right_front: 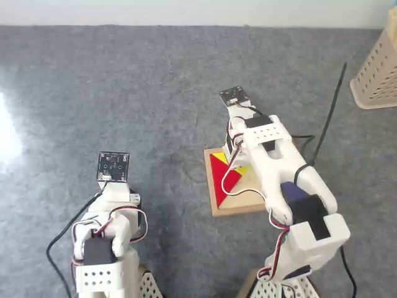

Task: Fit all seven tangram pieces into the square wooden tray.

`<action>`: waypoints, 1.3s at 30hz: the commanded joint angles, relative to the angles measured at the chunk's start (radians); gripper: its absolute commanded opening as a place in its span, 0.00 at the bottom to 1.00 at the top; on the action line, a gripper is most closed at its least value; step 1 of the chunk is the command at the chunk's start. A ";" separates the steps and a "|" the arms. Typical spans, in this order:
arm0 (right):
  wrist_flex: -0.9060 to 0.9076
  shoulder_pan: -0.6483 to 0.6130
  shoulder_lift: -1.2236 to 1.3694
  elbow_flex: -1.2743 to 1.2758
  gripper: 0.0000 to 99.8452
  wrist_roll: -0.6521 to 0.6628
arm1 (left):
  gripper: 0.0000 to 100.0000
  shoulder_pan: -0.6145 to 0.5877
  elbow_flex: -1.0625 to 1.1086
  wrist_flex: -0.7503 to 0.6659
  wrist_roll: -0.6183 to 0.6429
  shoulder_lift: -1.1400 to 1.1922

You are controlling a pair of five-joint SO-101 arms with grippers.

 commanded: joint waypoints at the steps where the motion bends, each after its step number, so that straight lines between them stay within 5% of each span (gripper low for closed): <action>1: -0.001 -0.005 -0.071 -0.026 0.01 0.017 | 0.01 0.000 -0.012 0.005 0.006 -0.017; 11: 0.171 0.177 -0.355 -0.028 0.01 0.023 | 0.01 0.000 -0.012 0.005 0.006 -0.017; 14: 0.189 0.232 -0.360 -0.064 0.01 0.123 | 0.01 0.000 -0.012 0.005 0.006 -0.017; 23: 0.257 0.282 -0.077 -0.273 0.18 0.235 | 0.01 0.000 -0.012 0.005 0.006 -0.017; 39: 0.242 0.369 0.374 -0.609 0.18 0.233 | 0.01 0.000 -0.012 0.005 0.006 -0.017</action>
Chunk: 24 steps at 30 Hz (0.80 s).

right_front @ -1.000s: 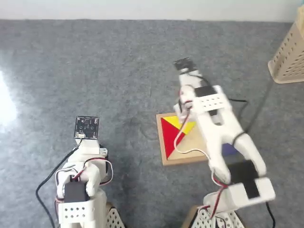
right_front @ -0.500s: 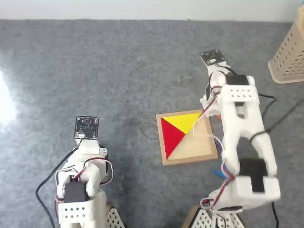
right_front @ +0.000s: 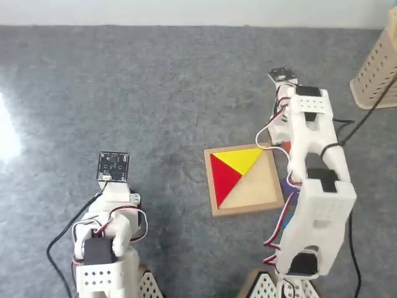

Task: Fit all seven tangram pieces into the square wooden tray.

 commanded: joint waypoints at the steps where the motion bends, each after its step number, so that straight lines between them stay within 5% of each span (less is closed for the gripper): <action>1: -0.004 0.031 0.027 -0.080 0.18 0.012 | 0.01 0.000 -0.012 0.005 0.006 -0.017; 8: -0.002 0.067 0.081 -0.133 0.17 0.015 | 0.01 0.000 -0.012 0.005 0.006 -0.017; 16: 0.058 0.119 0.079 -0.209 0.01 0.009 | 0.01 0.000 -0.012 0.005 0.006 -0.017; 24: 0.374 0.068 0.056 -0.396 0.01 -0.080 | 0.01 0.000 -0.012 0.005 0.006 -0.017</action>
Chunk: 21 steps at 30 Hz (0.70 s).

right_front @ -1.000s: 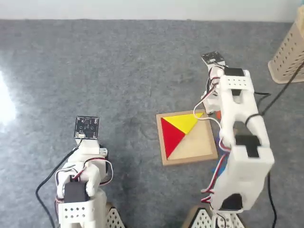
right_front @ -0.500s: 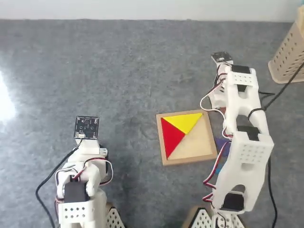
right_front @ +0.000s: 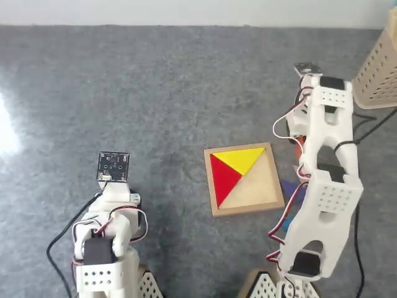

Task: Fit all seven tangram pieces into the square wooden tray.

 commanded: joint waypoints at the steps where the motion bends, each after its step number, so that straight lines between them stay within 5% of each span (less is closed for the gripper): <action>1: 0.130 -0.048 -0.061 -0.104 0.01 -0.057 | 0.01 0.000 -0.012 0.005 0.006 -0.017; 8: 0.150 -0.199 -0.292 0.089 0.01 -0.135 | 0.01 0.000 -0.012 0.005 0.006 -0.017; 21: -0.308 -0.401 -0.700 0.876 0.01 -0.224 | 0.01 0.000 -0.012 0.005 0.006 -0.017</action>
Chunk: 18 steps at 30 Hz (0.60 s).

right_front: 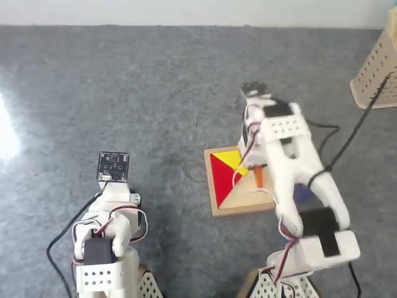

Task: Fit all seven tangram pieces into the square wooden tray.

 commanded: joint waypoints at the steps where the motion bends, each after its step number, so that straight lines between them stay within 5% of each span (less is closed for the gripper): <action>1: -0.102 -0.033 -0.071 0.077 0.01 -0.017 | 0.01 0.000 -0.012 0.005 0.006 -0.017; 18: -0.110 -0.008 0.081 0.038 0.01 -0.035 | 0.01 0.000 -0.012 0.005 0.006 -0.017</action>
